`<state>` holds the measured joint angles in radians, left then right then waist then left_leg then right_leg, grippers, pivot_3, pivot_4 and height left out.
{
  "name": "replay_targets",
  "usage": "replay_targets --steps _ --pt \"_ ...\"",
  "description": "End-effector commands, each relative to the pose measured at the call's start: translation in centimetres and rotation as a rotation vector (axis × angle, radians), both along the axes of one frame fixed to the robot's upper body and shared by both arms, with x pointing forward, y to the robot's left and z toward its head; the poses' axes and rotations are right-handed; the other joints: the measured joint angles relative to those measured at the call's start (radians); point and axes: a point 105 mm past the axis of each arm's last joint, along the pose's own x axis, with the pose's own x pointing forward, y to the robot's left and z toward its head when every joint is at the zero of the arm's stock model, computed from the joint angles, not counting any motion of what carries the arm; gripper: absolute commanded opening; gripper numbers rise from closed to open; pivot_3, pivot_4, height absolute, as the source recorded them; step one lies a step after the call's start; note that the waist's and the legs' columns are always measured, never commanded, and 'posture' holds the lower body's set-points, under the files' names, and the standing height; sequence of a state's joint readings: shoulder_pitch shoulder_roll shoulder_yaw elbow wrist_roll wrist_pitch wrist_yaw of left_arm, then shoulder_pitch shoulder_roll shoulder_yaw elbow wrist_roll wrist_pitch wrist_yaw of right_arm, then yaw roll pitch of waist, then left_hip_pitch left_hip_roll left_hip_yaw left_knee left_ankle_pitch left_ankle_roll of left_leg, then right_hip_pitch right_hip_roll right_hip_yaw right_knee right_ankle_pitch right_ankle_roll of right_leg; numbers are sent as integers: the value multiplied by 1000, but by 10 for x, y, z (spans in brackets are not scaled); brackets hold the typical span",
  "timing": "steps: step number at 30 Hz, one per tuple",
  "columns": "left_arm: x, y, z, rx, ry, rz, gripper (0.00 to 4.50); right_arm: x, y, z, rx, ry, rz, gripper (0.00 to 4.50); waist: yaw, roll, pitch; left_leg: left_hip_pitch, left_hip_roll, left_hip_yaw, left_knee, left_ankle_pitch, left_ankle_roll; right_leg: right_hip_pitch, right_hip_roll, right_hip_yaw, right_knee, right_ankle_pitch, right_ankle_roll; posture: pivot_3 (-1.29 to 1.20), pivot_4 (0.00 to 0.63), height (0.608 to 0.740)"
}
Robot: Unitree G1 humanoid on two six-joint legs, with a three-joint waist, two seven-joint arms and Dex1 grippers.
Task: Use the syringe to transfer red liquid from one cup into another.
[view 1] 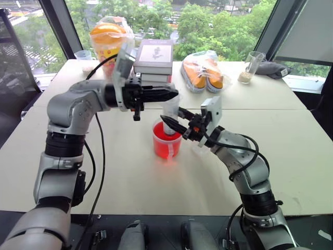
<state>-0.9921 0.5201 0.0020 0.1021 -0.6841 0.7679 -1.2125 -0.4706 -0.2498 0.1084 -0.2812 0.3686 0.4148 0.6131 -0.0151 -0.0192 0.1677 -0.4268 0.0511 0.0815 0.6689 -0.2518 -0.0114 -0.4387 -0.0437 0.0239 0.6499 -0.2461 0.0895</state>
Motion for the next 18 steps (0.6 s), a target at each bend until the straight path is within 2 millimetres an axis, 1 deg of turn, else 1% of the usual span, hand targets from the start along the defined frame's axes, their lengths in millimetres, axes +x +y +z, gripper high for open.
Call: replay_targets --steps 1,8,18 --pt "-7 -5 28 -47 -96 -34 54 -10 9 15 14 -36 58 1426 0 0 0 0 0 0 0 0 0 0 0 0 0 0 0 0 150 740" --pt "-2 -2 41 -58 -147 -8 54 -9 9 8 -4 6 70 1426 -1 0 0 0 0 0 0 0 0 0 0 0 0 0 0 0 150 740" --pt "0 -2 52 -82 -189 9 54 -10 11 0 -22 33 81 1426 0 0 0 0 0 0 0 0 0 0 0 0 0 0 0 0 150 740"
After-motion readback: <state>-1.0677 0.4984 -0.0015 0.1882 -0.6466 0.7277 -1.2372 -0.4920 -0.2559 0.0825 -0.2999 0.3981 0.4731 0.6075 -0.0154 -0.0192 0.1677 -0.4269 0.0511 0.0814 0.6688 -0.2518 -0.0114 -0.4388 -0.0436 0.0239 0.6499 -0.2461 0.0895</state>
